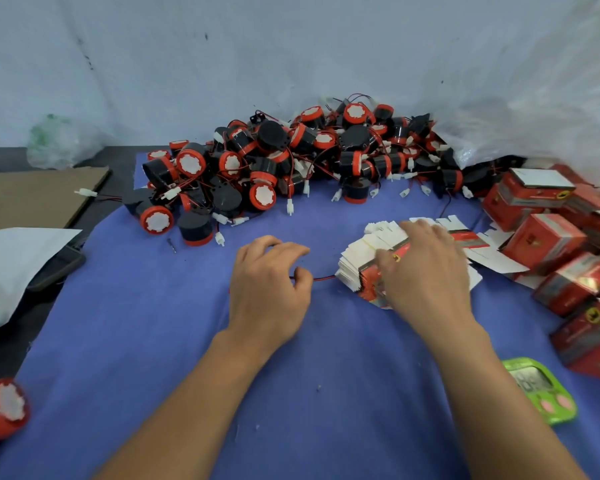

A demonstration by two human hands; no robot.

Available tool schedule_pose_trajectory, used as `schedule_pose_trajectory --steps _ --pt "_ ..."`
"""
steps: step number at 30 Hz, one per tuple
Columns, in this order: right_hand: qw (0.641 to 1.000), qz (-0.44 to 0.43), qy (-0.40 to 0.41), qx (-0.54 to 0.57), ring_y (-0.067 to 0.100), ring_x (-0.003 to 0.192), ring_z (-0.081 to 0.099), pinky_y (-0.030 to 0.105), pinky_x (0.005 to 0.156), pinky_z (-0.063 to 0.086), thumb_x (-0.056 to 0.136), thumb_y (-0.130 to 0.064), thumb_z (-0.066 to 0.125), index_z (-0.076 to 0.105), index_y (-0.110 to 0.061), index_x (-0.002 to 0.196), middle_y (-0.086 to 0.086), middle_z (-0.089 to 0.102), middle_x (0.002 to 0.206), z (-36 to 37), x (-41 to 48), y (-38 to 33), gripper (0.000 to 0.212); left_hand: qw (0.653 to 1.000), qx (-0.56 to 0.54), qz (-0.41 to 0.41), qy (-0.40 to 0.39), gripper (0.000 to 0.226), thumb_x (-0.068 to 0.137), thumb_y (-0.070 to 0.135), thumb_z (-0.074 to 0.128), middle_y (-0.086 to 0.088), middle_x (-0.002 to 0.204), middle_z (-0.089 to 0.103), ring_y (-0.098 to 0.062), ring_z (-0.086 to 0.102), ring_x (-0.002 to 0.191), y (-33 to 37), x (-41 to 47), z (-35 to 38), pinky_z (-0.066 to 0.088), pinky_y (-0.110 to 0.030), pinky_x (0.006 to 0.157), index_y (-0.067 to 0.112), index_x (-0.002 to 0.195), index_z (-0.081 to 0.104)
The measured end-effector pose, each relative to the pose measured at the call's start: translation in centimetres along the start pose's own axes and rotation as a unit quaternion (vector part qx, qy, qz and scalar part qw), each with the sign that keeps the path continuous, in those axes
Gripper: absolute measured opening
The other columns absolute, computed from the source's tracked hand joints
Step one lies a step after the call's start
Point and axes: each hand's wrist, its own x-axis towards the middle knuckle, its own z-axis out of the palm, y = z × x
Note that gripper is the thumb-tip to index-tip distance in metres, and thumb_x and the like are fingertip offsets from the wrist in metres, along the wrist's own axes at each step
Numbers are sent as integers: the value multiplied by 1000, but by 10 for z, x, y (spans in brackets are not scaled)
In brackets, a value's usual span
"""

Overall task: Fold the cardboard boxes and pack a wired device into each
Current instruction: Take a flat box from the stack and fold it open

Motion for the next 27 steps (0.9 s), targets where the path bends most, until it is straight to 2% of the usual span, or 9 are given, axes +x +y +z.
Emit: schedule_pose_trajectory --steps 2,5,12,15,18,20,23,25,27 --pt "995 73 -54 -52 41 135 43 51 111 37 98 -46 54 54 -10 138 18 52 144 -4 4 17 54 997 57 -4 -57 18 82 18 60 5 84 77 -23 66 91 -5 -1 2 35 -32 89 16 83 78" --pt "989 53 -125 -50 43 115 56 49 96 45 101 -44 48 58 -13 122 18 63 125 -4 2 23 39 991 95 -11 -98 23 85 23 56 7 74 75 -20 66 77 -4 -1 5 31 -32 85 20 72 75" --pt "980 27 -72 181 22 109 66 28 88 48 84 -21 71 64 -34 136 0 72 125 2 1 3 54 992 80 3 -97 21 81 22 59 7 75 76 -17 69 75 -3 -3 8 33 -29 88 21 77 80" --pt "985 16 -86 149 25 122 53 33 91 41 88 -32 70 60 -29 136 4 62 137 9 3 9 50 996 55 -1 -64 19 79 17 62 6 81 78 -19 70 79 -3 -2 8 34 -29 92 18 83 80" --pt "988 28 -99 116 29 109 62 34 80 44 90 -40 68 62 -34 134 3 72 121 7 4 10 45 998 40 -2 -44 21 78 13 62 5 84 78 -21 69 85 -2 -1 7 36 -31 95 16 88 80" --pt "994 5 -66 92 30 101 65 34 79 44 90 -39 71 70 -31 126 0 76 112 4 1 4 37 999 33 0 -34 21 77 12 63 5 84 78 -21 68 85 1 -2 6 38 -33 96 16 88 80" --pt "993 -66 -3 97 18 73 53 32 82 42 87 -25 76 79 -24 90 0 76 83 3 -7 -9 6 1000 17 12 -5 24 76 8 63 5 85 77 -20 66 85 4 -2 4 41 -35 95 16 90 81" --pt "991 -83 14 100 27 73 54 35 71 45 89 -16 70 78 -21 81 2 74 75 7 -13 -16 12 1000 3 11 19 29 76 5 62 5 88 77 -18 63 86 5 -1 2 40 -32 94 15 95 81" --pt "989 -84 38 116 33 79 59 39 67 47 92 -12 62 76 -22 85 2 73 77 11 -15 -23 18 999 -24 -11 36 34 77 3 60 4 86 76 -13 56 87 5 -1 -1 37 -27 92 15 101 81"
